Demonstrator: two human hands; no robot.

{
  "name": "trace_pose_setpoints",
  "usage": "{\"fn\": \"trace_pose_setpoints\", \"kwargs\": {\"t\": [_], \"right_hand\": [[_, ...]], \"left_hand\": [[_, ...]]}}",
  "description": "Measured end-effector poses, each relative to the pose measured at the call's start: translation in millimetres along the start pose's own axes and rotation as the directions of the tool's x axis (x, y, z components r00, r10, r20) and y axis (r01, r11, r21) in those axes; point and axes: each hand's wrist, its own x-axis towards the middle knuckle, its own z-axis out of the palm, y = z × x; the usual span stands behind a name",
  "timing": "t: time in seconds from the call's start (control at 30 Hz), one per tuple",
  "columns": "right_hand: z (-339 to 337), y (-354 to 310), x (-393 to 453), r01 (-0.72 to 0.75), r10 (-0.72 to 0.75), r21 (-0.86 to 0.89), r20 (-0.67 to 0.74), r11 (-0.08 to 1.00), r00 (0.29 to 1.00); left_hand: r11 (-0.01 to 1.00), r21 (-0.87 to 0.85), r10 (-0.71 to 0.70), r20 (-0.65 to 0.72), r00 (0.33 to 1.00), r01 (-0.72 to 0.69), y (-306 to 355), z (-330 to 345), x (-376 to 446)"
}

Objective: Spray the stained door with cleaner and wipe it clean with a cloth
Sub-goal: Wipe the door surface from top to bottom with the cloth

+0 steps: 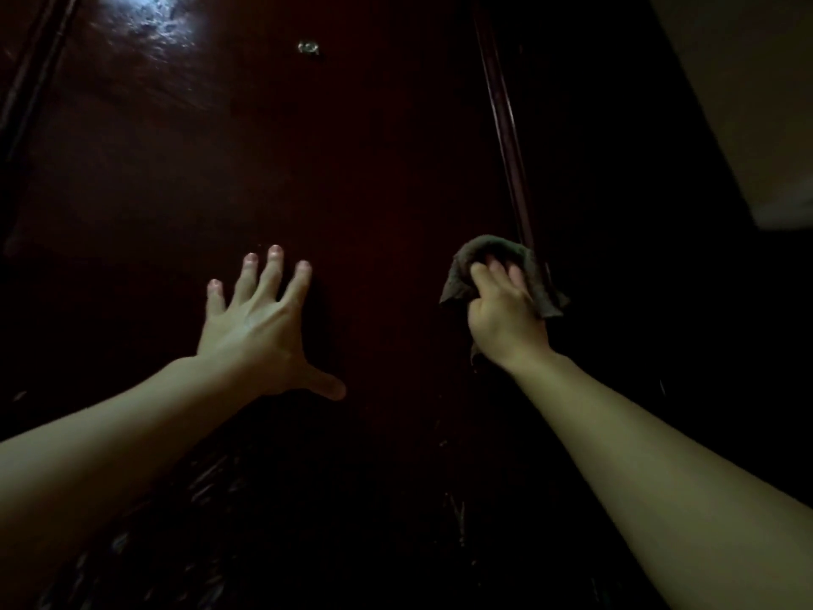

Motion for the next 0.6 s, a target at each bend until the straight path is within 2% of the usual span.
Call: {"fn": "trace_pose_setpoints", "kwargs": {"t": [0.1,0.2,0.27,0.33,0.5,0.6], "right_hand": [[5,33,-29,-0.026,0.022,-0.067,-0.062,0.997,0.998],[19,46,-90,-0.011,-0.002,-0.077,-0.165,0.997,0.986],[27,48,-114,-0.002,-0.005,-0.052,-0.146,0.999,0.989],[24,49,-102,0.018,-0.021,-0.025,-0.122,1.000,0.992],[-12,53,-1,0.027,-0.029,-0.053,-0.045,0.998,0.999],[-16,55,8,0.021,-0.024,-0.087,-0.037,0.996,0.999]], "left_hand": [[0.997,0.013,0.073,-0.029,0.997,-0.073,34,7,9],[0.996,0.011,0.084,-0.058,0.995,-0.083,54,13,13],[0.997,0.015,0.082,-0.065,0.995,-0.081,56,14,13],[0.997,0.019,0.080,-0.064,0.995,-0.079,55,15,12],[0.996,0.032,0.084,-0.054,0.995,-0.082,56,13,10],[0.996,0.031,0.090,-0.056,0.994,-0.089,55,14,11]]}}
